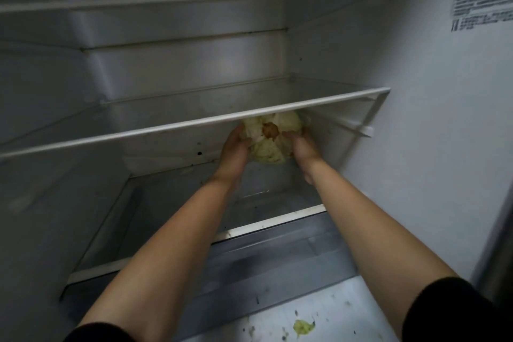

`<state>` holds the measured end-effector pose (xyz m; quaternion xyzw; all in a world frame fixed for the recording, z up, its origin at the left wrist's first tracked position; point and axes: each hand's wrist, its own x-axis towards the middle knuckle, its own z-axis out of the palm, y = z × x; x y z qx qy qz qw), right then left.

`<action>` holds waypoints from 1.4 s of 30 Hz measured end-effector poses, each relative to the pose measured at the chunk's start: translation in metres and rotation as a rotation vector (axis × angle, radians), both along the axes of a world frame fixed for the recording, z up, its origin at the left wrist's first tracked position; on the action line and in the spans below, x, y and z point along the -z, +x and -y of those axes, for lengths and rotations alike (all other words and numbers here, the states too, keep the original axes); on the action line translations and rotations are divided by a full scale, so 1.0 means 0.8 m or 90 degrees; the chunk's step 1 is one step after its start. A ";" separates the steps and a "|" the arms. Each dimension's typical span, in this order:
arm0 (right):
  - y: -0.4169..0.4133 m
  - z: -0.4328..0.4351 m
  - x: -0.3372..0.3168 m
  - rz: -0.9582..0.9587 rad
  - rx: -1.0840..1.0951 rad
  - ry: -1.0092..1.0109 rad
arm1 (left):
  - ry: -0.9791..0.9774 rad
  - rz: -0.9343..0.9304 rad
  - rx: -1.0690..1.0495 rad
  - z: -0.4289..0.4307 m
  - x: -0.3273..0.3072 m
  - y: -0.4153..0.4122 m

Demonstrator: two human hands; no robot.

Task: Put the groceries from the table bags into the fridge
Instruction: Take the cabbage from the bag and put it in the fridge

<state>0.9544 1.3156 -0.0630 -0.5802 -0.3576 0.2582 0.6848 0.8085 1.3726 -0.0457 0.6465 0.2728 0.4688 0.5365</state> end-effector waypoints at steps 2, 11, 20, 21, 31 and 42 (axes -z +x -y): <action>-0.003 0.003 -0.004 0.007 -0.007 -0.010 | -0.020 -0.031 0.014 0.006 0.000 -0.005; -0.031 0.075 -0.012 0.381 0.056 -0.155 | 0.180 -0.397 -0.169 0.055 -0.004 -0.058; -0.059 0.147 0.022 0.848 0.168 -0.164 | 0.458 -0.720 -0.431 0.154 0.037 -0.169; -0.065 0.149 0.025 0.850 0.164 -0.136 | 0.444 -0.728 -0.444 0.164 0.042 -0.180; -0.148 0.239 0.059 0.939 0.124 -0.022 | 0.482 -0.769 -0.551 0.300 0.059 -0.277; -0.333 0.436 0.104 0.893 0.099 0.091 | 0.689 -0.695 -0.600 0.555 0.105 -0.440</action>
